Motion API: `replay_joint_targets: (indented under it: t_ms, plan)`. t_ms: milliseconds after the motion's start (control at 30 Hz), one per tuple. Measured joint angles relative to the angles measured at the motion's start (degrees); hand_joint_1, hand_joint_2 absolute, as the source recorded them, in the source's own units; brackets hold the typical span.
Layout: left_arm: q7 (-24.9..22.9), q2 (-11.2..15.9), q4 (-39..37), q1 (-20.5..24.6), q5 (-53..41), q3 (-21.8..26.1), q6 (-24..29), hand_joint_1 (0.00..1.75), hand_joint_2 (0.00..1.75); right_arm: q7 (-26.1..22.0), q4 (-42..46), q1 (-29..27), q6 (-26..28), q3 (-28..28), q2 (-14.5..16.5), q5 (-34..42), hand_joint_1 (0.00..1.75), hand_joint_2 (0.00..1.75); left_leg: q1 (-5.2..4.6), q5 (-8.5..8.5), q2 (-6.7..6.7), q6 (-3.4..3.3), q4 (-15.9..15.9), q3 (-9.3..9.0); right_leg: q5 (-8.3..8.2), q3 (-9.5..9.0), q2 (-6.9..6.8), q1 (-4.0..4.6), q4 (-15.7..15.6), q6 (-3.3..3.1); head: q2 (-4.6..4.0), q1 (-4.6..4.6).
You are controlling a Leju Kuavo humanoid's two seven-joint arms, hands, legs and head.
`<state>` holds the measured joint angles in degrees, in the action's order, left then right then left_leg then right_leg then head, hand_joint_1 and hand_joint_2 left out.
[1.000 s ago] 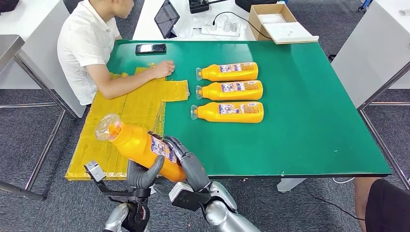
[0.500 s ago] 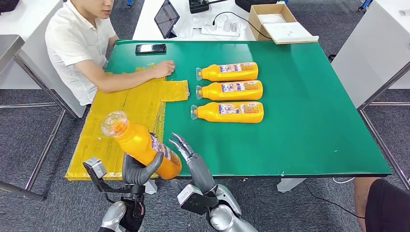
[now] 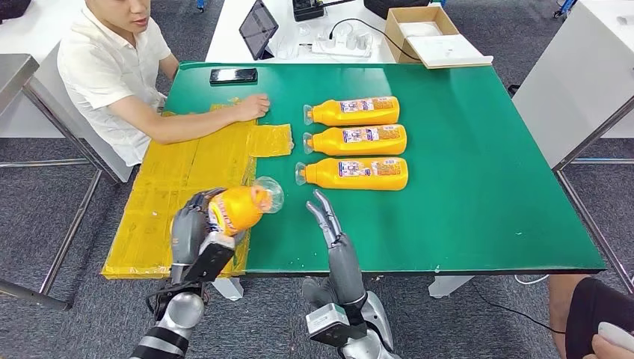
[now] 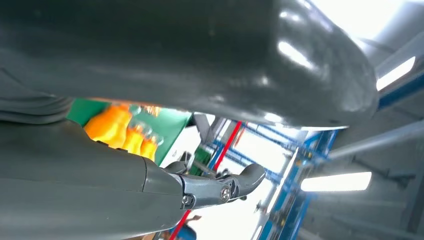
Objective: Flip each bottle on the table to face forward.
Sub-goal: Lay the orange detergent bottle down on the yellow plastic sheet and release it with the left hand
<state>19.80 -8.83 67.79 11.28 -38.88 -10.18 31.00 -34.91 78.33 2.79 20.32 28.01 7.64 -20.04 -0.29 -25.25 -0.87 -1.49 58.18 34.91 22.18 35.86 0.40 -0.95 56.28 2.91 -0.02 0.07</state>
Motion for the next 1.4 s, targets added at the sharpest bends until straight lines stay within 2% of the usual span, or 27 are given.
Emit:
replay_joint_targets:
  t_ms: [100, 267, 1400]
  plan:
    - [-2.9, 0.9, -4.6, 2.9, -5.5, -0.4, -0.6, 1.75, 1.75, 0.0, 1.2, -0.9, 0.1, -1.3, 0.0, 0.4, 0.00, 0.00, -0.01, 0.01, 0.10, 0.00, 0.0, -0.02, -0.03, 0.00, 0.02, 0.00, 0.0, 0.01, 0.01, 0.01]
    - [-3.4, 1.6, -8.4, 5.1, -6.2, -0.7, -0.6, 1.75, 1.75, 0.0, 2.0, -1.5, 0.2, -2.2, 0.0, 0.5, 0.00, 0.00, 0.00, 0.01, 0.15, 0.00, 0.0, -0.01, -0.02, 0.01, 0.02, 0.00, 0.0, 0.01, 0.00, -0.01]
    - [-3.5, 2.1, -11.8, 6.3, -6.2, -0.9, -0.6, 1.75, 1.75, 0.0, 2.7, -2.1, 0.1, -3.1, 0.0, 0.5, 0.00, 0.00, 0.00, -0.01, 0.15, 0.01, 0.0, 0.01, 0.00, 0.03, 0.02, 0.00, 0.0, 0.00, 0.00, 0.00]
